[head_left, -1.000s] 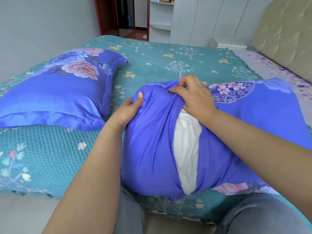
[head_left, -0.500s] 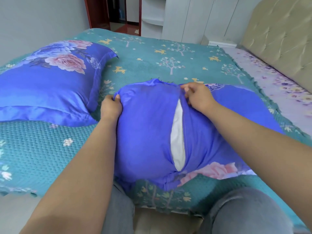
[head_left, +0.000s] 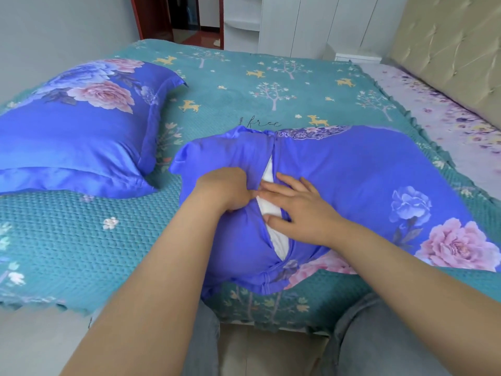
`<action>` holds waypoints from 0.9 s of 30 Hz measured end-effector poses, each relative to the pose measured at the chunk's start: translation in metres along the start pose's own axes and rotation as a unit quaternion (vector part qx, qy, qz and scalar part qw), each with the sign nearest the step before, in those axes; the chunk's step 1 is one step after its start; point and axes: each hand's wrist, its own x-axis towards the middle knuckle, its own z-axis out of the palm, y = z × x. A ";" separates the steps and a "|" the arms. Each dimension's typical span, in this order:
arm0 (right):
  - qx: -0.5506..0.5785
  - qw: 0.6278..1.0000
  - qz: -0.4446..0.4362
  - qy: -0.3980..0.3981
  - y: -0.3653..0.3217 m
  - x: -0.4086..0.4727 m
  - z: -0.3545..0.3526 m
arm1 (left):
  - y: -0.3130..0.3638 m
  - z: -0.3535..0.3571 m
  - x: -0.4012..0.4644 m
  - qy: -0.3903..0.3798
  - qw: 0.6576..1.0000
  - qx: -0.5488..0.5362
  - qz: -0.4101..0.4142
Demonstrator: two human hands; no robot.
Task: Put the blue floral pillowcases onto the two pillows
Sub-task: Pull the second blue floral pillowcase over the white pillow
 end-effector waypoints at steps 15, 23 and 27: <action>-0.033 0.984 0.100 -0.146 0.018 0.027 0.032 | 0.080 0.017 0.015 0.146 0.865 -0.458 0.146; 0.415 0.884 0.138 0.166 0.018 0.025 0.018 | 0.012 0.022 0.027 0.163 0.882 -0.440 -0.039; 0.093 0.985 0.086 0.120 -0.016 0.011 0.013 | 0.004 0.020 0.011 0.124 0.875 -0.467 0.000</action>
